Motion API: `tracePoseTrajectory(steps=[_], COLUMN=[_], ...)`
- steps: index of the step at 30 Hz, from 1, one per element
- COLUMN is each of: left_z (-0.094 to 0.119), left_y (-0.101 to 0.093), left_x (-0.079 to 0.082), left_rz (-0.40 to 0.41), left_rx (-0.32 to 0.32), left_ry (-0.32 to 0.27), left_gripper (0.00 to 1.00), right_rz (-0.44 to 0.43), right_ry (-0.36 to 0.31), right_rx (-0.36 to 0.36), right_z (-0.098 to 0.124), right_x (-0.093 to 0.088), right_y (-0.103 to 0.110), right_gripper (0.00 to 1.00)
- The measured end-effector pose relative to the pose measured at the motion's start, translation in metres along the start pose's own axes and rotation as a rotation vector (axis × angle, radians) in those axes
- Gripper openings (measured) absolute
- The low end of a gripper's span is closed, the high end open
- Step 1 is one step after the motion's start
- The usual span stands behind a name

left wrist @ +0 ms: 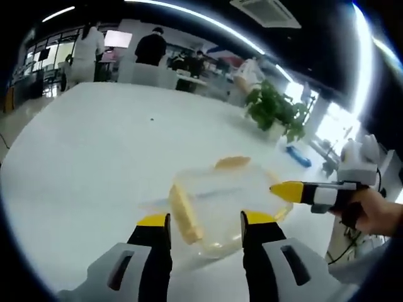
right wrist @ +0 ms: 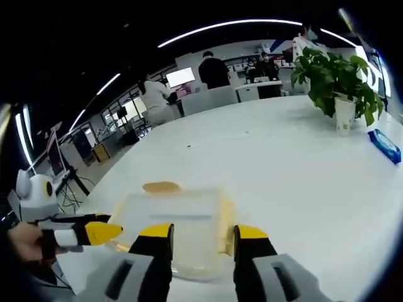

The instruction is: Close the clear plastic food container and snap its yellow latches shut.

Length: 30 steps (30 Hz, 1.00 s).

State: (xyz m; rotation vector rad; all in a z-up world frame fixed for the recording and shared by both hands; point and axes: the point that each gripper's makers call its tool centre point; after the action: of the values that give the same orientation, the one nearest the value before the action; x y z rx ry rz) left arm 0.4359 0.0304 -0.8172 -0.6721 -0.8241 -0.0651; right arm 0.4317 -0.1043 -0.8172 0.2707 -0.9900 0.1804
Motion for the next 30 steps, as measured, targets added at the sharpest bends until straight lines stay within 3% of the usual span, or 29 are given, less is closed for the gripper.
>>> tracePoseTrajectory(steps=[18,24,25,26,30], left_z=[-0.0027,-0.0056,-0.0063,-0.0062,-0.0073], left_y=[-0.0010,-0.0032,-0.0009,-0.0010,-0.0014], left_x=[-0.0008,0.0016,0.0034,0.0028,0.0033], left_rz=[-0.005,0.016,0.014,0.015,0.004], left_rx=[-0.036,-0.006,0.006,0.002,0.001], left_ry=[0.037,0.011,0.005,0.015,0.061], left_gripper=[0.38,0.36,0.36,0.35,0.35], right_rz=[-0.034,-0.026,-0.024,-0.030,-0.022], right_ry=[0.066,0.095,0.127,0.096,0.106], right_rx=[0.042,0.058,0.051,0.065,0.070], right_z=[-0.0029,-0.0034,-0.0025,-0.0060,-0.0044], right_x=[-0.0014,-0.0027,-0.0066,-0.0001,-0.0018], right_y=[0.0007,0.0029,-0.0041,-0.0018,-0.0015], right_gripper=[0.36,0.34,0.34,0.34,0.34])
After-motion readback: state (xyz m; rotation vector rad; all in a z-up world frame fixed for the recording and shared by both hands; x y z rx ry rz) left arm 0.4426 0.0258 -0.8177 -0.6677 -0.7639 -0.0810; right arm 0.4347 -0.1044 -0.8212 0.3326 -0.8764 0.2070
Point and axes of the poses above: the point that each gripper's makers call its tool centre point, and the gripper's own axes: z roughly backward along the fingers, y roughly to its left, x roughly out of its top, and after that the axes turned 12 degrees about z, right-handed
